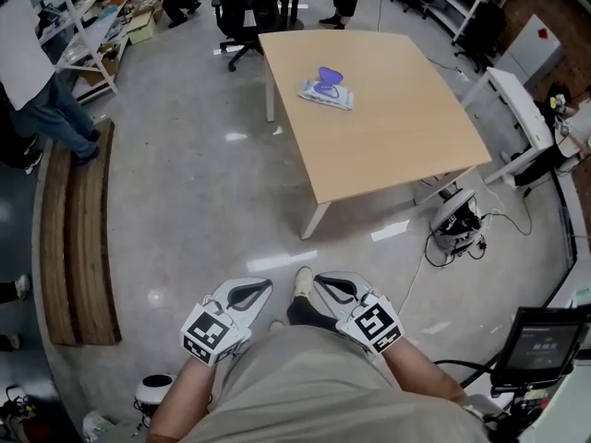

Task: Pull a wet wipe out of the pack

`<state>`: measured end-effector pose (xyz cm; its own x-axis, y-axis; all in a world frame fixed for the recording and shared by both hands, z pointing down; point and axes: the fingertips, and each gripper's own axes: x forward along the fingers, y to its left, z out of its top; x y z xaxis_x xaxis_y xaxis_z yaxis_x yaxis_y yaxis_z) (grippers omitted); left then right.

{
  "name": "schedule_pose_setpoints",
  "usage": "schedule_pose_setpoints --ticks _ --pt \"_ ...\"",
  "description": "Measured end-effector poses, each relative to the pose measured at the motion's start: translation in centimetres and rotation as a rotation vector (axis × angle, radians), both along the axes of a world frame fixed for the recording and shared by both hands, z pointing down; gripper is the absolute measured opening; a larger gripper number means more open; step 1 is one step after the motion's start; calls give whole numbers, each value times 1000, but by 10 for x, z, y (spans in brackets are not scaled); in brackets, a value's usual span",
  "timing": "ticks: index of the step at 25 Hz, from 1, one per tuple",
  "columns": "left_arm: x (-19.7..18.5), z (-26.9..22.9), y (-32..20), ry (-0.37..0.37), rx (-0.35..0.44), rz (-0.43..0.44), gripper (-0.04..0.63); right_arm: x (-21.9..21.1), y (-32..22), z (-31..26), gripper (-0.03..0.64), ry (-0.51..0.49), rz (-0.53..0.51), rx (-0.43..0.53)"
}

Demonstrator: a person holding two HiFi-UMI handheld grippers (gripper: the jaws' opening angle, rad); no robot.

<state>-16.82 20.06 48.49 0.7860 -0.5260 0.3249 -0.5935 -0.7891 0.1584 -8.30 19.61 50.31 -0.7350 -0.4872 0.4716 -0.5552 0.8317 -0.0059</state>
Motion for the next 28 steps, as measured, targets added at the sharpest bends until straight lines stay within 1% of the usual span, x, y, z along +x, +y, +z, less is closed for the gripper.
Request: schedule_pose_setpoints --ticks 4,8,10,15,18,21,28 --pt "17 -8 -61 -18 7 6 5 11 -62 -7 5 -20 -8 25" --pt "36 -19 -130 -32 41 8 5 28 -124 -9 5 -33 -17 27" --pt "43 -22 -163 -34 43 4 5 35 -153 -6 5 -40 -21 20" --pt "51 -25 -233 -1 46 -36 5 51 -216 10 5 -17 -36 6" --pt "40 -20 -272 3 35 -37 5 42 -253 18 5 -17 -23 -19" --pt "27 -5 -314 12 25 -27 5 31 -291 32 5 5 -10 -28" --pt "-32 -15 -396 -5 52 76 5 -28 -372 16 5 8 88 -12"
